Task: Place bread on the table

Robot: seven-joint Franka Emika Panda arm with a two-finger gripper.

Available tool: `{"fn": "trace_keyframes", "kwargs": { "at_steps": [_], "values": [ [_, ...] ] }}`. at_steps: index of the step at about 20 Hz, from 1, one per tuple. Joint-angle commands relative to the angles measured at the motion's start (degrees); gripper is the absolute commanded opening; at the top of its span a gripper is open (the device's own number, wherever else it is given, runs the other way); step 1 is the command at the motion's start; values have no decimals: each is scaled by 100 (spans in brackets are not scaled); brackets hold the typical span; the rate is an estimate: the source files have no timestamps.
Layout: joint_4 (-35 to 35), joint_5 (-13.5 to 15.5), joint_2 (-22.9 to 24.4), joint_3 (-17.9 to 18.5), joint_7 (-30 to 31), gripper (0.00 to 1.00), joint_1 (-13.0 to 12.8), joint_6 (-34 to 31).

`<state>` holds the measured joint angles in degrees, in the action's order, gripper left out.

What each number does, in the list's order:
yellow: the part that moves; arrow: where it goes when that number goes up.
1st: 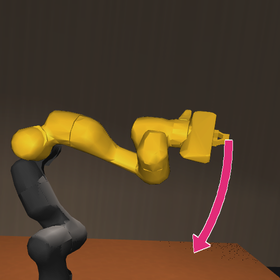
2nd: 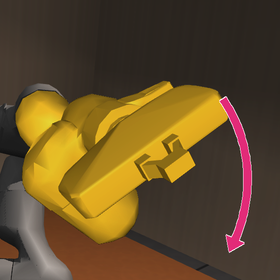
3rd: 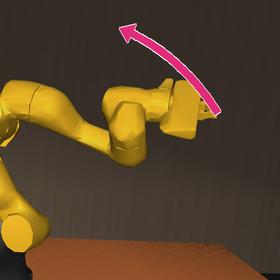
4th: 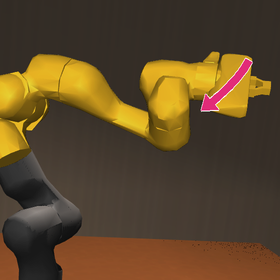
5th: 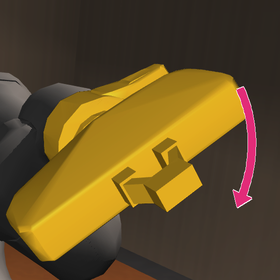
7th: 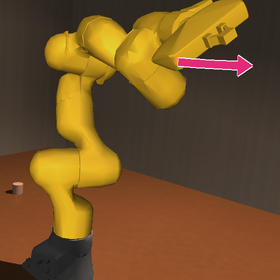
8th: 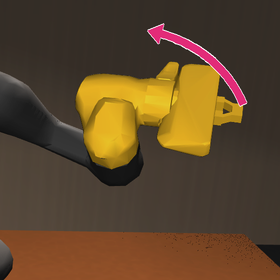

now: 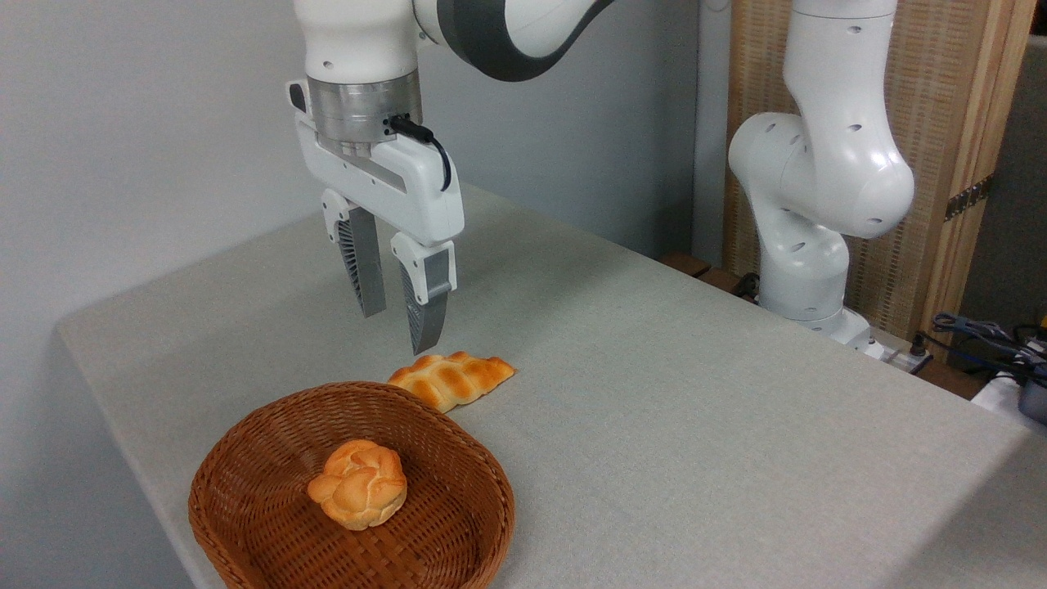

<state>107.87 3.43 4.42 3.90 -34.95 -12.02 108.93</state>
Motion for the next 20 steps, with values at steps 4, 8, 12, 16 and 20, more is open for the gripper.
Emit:
{"fn": "trace_keyframes", "kwargs": {
  "at_steps": [4,8,12,16,20],
  "values": [
    [-30,-45,42,49,76,100,-28,-65],
    [-30,-45,42,49,76,100,-28,-65],
    [-30,-45,42,40,67,100,-28,-65],
    [-30,-53,42,49,41,100,-28,-56],
    [-21,-62,-11,93,14,100,-20,75]
  ]
}}
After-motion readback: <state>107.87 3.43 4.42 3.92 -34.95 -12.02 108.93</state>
